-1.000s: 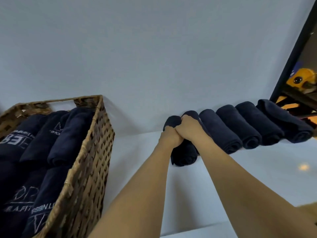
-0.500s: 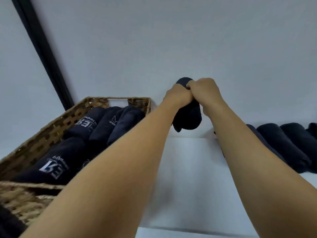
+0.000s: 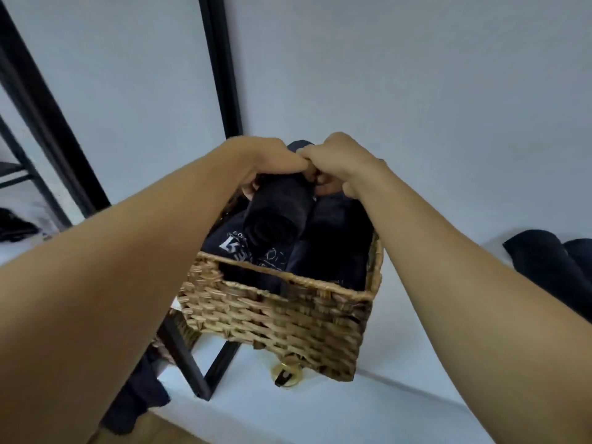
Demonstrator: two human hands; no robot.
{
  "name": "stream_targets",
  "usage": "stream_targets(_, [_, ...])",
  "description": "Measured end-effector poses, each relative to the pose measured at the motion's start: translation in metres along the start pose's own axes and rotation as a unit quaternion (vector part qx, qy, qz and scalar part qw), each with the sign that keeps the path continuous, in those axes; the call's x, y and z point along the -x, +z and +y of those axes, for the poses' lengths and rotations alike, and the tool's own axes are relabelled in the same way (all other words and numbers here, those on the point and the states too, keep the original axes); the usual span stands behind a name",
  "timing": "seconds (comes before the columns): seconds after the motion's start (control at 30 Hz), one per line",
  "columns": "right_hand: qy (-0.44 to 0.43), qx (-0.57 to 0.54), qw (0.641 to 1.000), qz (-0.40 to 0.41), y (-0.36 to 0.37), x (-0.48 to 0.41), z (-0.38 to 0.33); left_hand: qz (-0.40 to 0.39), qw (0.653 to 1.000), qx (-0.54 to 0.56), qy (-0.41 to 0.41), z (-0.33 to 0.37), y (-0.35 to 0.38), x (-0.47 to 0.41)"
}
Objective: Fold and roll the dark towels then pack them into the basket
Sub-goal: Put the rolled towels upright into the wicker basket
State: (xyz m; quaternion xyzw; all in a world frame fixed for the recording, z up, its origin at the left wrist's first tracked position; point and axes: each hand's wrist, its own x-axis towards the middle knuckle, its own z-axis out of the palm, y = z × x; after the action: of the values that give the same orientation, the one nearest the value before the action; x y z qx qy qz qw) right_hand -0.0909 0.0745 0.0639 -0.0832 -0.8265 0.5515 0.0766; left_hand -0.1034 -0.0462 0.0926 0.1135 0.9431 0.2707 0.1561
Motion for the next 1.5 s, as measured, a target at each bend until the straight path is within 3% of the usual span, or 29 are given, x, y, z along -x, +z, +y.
stream_targets(0.2, [0.079,0.117,0.983,-0.115,0.044,0.006,0.011,-0.057,0.998,0.003,-0.03,-0.052,0.017,0.009])
stream_targets(0.47, [0.115,0.177,0.968,-0.136,0.042,0.008,0.022,-0.076,0.997,0.029,-0.01,-0.063,0.035,0.006])
stream_targets(0.73, [0.145,0.196,0.948,-0.205,0.043,0.01,0.036,-0.101,0.983,-0.15,0.012,-0.062,0.046,-0.001])
stream_targets(1.03, [0.126,0.26,0.936,-0.201,0.049,0.009,0.043,-0.148,0.944,-0.295,-0.004,-0.039,0.054,0.011])
stream_targets(1.1, [0.135,0.262,0.939,-0.176,0.044,0.005,0.038,-0.111,0.931,-0.348,-0.003,-0.017,0.049,0.013])
stream_targets(1.2, [0.093,0.207,0.971,-0.073,0.006,0.005,0.03,0.03,0.914,-0.394,0.095,0.029,0.046,0.01])
stream_targets(1.3, [0.015,0.159,0.984,0.073,-0.066,0.024,0.03,0.096,0.943,-0.261,0.182,0.083,0.063,0.002])
stream_targets(1.4, [0.029,0.163,0.973,0.162,-0.136,0.044,0.054,0.06,0.966,-0.121,0.221,0.137,0.106,-0.006])
stream_targets(1.5, [0.09,0.231,0.948,0.2,-0.19,0.06,0.097,-0.072,0.977,0.004,0.198,0.177,0.17,-0.021])
